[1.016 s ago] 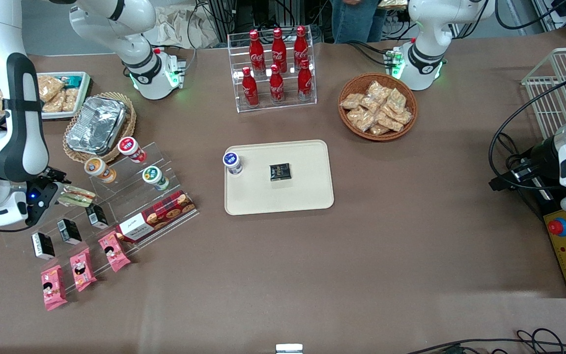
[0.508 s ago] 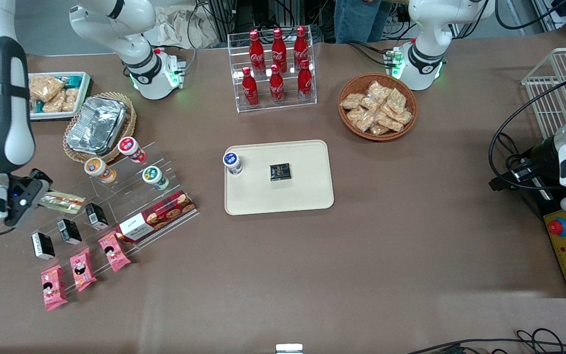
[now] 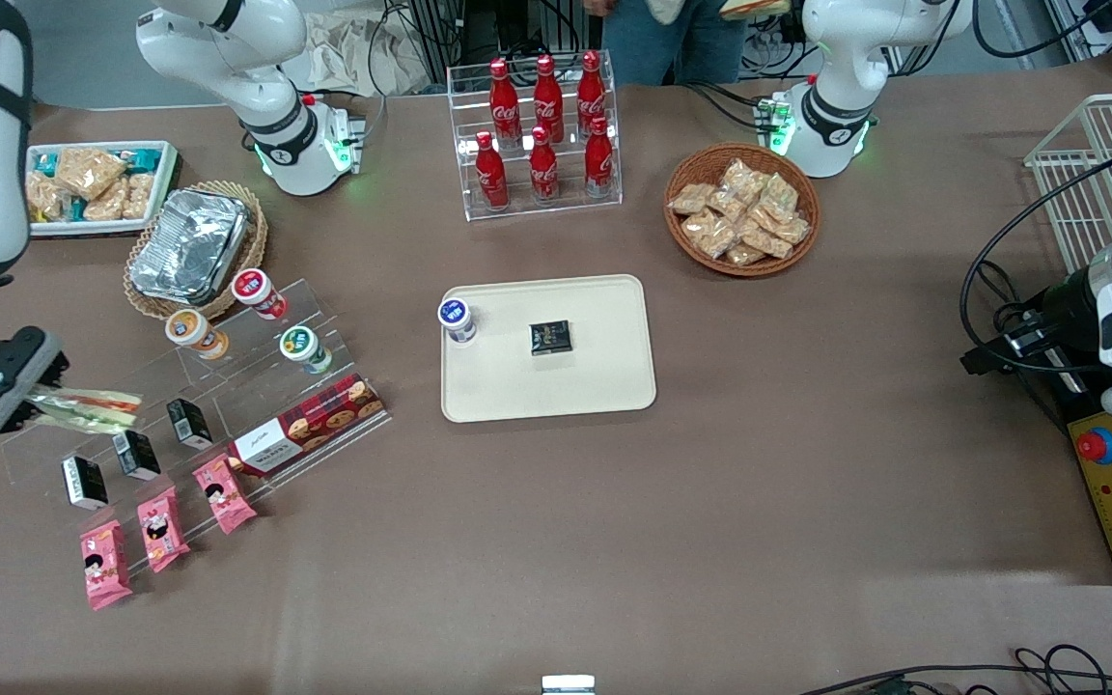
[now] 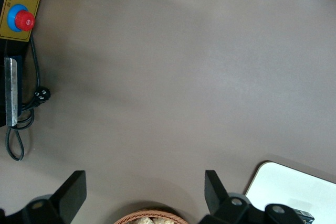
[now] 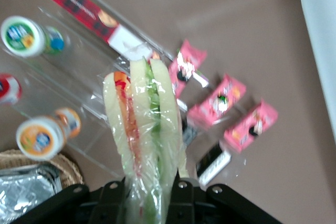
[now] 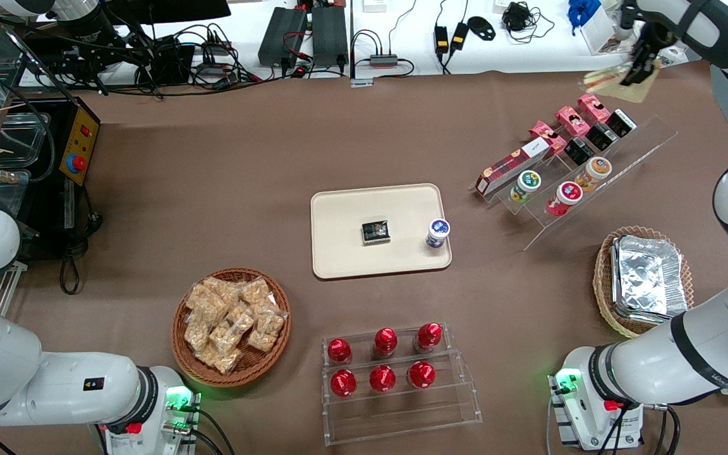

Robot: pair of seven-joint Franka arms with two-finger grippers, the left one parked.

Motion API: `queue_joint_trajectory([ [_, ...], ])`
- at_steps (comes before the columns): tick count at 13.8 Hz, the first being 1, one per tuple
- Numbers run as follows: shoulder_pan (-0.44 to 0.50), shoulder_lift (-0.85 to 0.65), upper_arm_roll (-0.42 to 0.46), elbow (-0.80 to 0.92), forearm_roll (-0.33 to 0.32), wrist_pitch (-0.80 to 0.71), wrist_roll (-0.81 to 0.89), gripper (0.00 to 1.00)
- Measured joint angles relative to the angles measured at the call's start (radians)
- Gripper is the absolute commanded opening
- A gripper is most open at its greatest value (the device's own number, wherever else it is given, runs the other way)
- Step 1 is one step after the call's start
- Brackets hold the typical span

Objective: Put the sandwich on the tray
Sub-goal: 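Carry the held sandwich over the cream tray beside the black box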

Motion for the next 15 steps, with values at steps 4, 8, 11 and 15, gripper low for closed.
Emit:
queue_joint_trajectory([
  [4,0.008,0.011,0.174,0.003,0.000,-0.002,0.145,0.00],
  [8,0.056,0.070,0.329,0.002,0.001,0.028,0.296,0.00],
  [11,0.078,0.157,0.425,0.000,0.001,0.081,0.339,0.00],
  [15,0.097,0.335,0.520,-0.010,0.001,0.272,0.410,0.00],
])
